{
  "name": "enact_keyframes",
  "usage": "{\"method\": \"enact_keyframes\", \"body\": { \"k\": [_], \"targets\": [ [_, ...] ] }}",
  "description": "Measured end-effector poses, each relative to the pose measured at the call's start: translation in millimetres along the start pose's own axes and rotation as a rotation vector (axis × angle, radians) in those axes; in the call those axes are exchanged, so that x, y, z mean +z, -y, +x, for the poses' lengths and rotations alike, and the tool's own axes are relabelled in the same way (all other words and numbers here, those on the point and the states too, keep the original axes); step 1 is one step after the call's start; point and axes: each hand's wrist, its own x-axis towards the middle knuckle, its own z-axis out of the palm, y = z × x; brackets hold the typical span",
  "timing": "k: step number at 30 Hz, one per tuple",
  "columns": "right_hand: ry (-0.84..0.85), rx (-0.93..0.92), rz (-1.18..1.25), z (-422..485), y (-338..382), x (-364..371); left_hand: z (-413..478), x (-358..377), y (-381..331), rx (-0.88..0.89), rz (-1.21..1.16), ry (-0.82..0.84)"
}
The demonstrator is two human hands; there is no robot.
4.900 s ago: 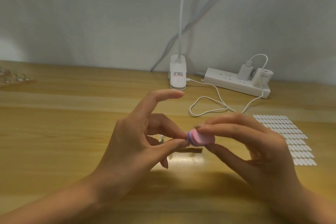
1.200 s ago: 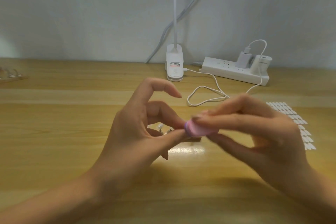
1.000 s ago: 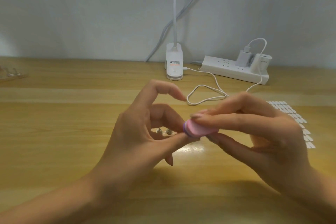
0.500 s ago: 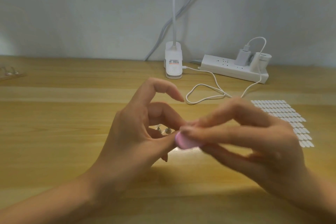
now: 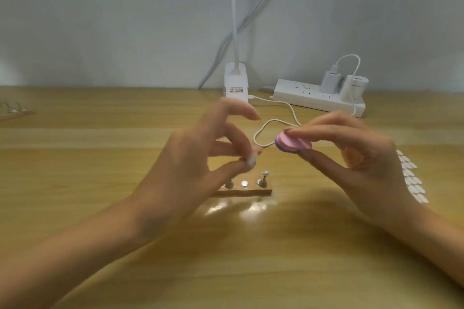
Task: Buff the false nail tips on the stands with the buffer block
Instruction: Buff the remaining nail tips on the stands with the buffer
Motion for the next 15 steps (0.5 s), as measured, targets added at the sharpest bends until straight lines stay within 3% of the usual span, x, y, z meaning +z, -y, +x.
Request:
{"method": "enact_keyframes", "body": {
  "k": [7, 15],
  "targets": [
    [-0.05, 0.269, 0.161, -2.8, -10.3, -5.6, 7.0, 11.2, 14.8, -0.096, 0.373, 0.184],
    [-0.024, 0.324, 0.226, -4.3, -10.9, -4.9, 8.3, 12.8, 16.0, -0.13, 0.365, 0.187]
  ]
}}
